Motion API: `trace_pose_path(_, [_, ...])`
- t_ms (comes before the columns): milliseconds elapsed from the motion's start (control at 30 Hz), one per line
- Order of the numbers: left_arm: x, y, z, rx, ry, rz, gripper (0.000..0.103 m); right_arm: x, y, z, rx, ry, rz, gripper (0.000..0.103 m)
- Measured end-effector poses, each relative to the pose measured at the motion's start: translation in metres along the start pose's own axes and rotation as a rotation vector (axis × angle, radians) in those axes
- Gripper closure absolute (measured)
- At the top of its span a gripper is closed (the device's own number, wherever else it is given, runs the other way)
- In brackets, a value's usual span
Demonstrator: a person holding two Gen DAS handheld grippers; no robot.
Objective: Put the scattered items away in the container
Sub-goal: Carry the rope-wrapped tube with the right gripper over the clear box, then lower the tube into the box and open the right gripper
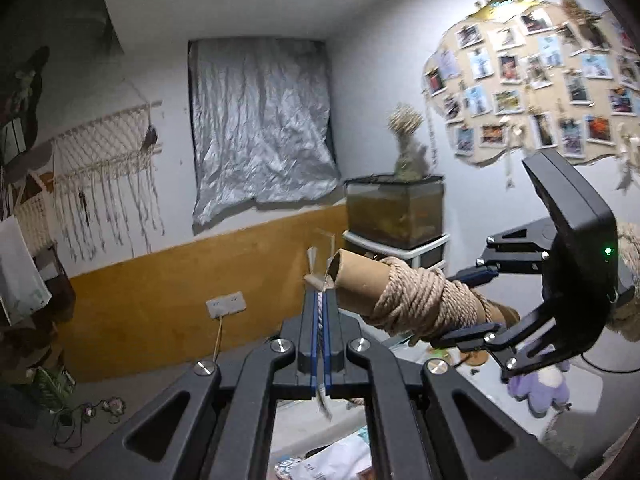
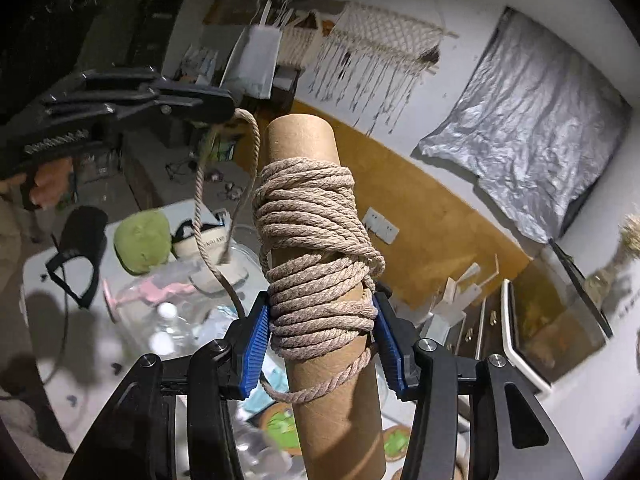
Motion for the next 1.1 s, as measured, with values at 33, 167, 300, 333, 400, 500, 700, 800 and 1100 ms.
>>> trace_pose_path(33, [0.006, 0.004, 0.010, -0.009, 0.022, -0.001, 0.100, 0.000, -0.004, 0.016, -0.004, 0.025, -0.016, 0.053])
trace_pose_path(167, [0.045, 0.015, 0.051, -0.031, 0.135, -0.012, 0.100, 0.009, -0.012, 0.078, -0.043, 0.132, -0.079, 0.053])
trace_pose_path(300, [0.097, 0.019, 0.089, -0.036, 0.293, -0.021, 0.100, 0.031, -0.006, 0.143, -0.104, 0.233, -0.137, 0.053])
trace_pose_path(333, [0.110, 0.020, 0.098, -0.030, 0.336, -0.031, 0.100, 0.037, -0.002, 0.159, -0.125, 0.259, -0.150, 0.053])
trace_pose_path(400, [0.134, 0.019, 0.110, -0.010, 0.413, -0.056, 0.100, 0.049, 0.005, 0.184, -0.172, 0.309, -0.173, 0.053])
trace_pose_path(500, [0.166, 0.018, 0.121, 0.013, 0.502, -0.084, 0.100, 0.068, 0.025, 0.213, -0.244, 0.391, -0.228, 0.053])
trace_pose_path(700, [0.201, 0.013, 0.126, 0.052, 0.594, -0.126, 0.100, 0.098, 0.060, 0.252, -0.388, 0.530, -0.347, 0.053])
trace_pose_path(800, [0.209, 0.013, 0.126, 0.061, 0.613, -0.147, 0.100, 0.109, 0.072, 0.263, -0.444, 0.566, -0.388, 0.053])
trace_pose_path(1100, [0.221, 0.021, 0.128, 0.054, 0.628, -0.162, 0.100, 0.122, 0.086, 0.275, -0.619, 0.633, -0.386, 0.053])
Point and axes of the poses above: each gripper's, at about its wrist camera, not at the fingertips, and z roughly the way its jaws point, y to its left, x to its underside, the point moved 3 cm from there along z, roughly the way its jaws point, and after that the axes turned 10 degrees about -x, right-handed, at the moved point
